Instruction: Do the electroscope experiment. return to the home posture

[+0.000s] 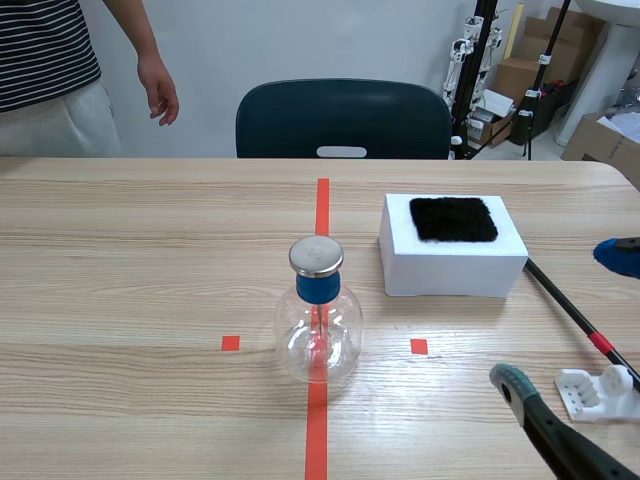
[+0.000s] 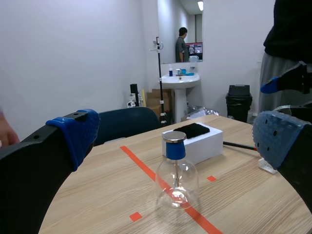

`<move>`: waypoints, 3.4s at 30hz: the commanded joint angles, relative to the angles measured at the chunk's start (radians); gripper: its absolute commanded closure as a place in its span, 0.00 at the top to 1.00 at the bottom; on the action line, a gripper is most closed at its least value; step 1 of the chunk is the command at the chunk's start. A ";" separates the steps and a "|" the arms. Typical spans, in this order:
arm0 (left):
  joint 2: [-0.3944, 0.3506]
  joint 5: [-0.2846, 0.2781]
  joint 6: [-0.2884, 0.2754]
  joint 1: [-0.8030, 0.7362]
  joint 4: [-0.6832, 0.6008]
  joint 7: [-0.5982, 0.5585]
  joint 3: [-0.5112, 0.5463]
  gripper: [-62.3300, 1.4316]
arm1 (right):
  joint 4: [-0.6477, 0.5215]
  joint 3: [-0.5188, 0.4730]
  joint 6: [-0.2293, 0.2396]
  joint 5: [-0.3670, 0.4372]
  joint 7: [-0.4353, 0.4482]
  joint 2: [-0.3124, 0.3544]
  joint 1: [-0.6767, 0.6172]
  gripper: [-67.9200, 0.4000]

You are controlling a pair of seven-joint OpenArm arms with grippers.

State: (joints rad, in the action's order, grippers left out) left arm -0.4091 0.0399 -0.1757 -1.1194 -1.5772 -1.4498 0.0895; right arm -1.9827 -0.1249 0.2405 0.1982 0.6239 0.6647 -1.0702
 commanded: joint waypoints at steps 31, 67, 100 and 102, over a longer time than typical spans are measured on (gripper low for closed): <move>0.084 -0.083 0.029 -0.093 -0.141 0.277 0.001 1.00 | -0.021 -0.007 -0.004 0.010 0.011 0.002 0.006 0.96; 0.084 -0.097 0.027 -0.080 -0.245 0.448 0.001 1.00 | -0.021 -0.007 -0.008 0.010 0.011 0.002 0.006 0.96; 0.023 -0.108 0.024 -0.080 -0.245 0.452 -0.002 1.00 | -0.021 -0.007 -0.008 0.010 0.019 0.002 0.006 0.96; 0.023 -0.108 0.024 -0.080 -0.245 0.452 -0.002 1.00 | -0.021 -0.007 -0.008 0.010 0.019 0.002 0.006 0.96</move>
State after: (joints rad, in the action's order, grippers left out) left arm -0.3908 -0.0586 -0.1505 -1.1992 -1.8130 -0.9836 0.0895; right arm -1.9827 -0.1249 0.2401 0.1982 0.6243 0.6647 -1.0702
